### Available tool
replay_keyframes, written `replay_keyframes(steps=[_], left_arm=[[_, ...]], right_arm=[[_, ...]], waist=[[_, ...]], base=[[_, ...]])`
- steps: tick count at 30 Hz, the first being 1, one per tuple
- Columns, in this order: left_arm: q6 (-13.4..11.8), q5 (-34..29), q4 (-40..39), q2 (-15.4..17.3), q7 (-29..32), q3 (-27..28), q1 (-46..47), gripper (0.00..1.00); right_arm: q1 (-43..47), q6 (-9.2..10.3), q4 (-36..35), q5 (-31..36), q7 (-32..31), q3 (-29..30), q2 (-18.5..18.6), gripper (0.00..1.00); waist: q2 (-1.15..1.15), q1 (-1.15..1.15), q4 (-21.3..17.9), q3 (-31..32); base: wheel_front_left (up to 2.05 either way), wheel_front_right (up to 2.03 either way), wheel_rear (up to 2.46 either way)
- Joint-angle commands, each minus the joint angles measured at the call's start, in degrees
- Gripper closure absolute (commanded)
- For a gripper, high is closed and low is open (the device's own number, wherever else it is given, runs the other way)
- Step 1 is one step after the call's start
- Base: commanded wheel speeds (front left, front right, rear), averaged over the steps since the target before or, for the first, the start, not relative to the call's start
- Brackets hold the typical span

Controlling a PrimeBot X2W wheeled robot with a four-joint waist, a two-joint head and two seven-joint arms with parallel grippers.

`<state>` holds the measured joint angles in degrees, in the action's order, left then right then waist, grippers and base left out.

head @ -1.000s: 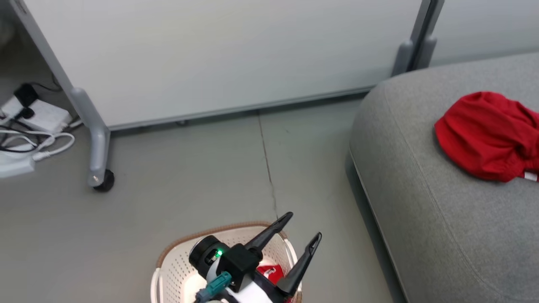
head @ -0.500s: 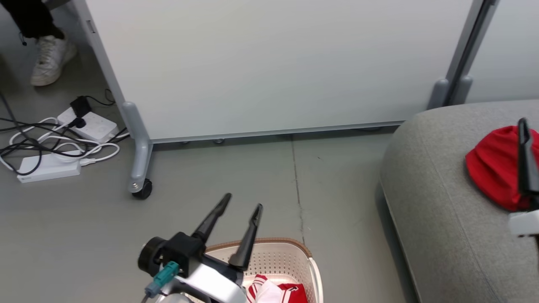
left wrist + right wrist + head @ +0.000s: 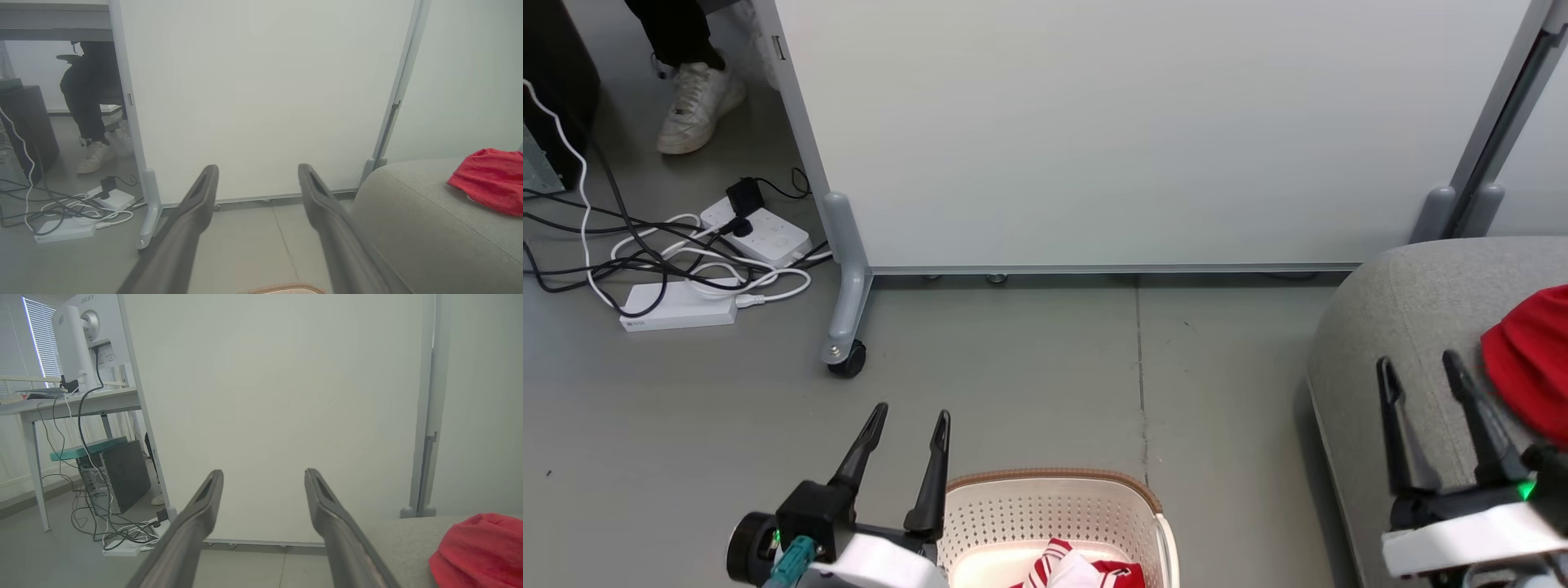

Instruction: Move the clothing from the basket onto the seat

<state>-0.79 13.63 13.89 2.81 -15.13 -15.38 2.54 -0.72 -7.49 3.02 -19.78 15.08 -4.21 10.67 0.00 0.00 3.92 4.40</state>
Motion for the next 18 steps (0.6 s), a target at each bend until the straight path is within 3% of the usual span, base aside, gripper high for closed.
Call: replay_keyframes(steps=[1, 7, 18], left_arm=[[-0.49, -0.33, 0.15, 0.17, 0.03, 0.54, -0.78, 0.00], [-1.20, -0.56, 0.71, 0.16, 0.03, 1.18, -2.40, 0.00], [0.07, -1.26, 2.24, 0.18, 0.03, 1.48, -2.93, 0.00]], right_arm=[[1.12, -0.01, 0.52, -0.10, 0.06, -0.12, -0.77, 0.00], [3.10, -0.01, 2.06, 0.28, 0.07, -0.51, -2.97, 0.00], [4.00, -0.01, 3.48, 0.90, 0.07, -1.38, -4.73, 0.00]], waist=[[0.00, 0.00, 0.28, 0.04], [0.00, 0.00, 0.75, -0.08], [0.00, 0.00, 0.52, -0.53]], base=[[0.00, 0.00, 0.00], [0.00, 0.00, 0.00], [0.00, 0.00, 0.00]])
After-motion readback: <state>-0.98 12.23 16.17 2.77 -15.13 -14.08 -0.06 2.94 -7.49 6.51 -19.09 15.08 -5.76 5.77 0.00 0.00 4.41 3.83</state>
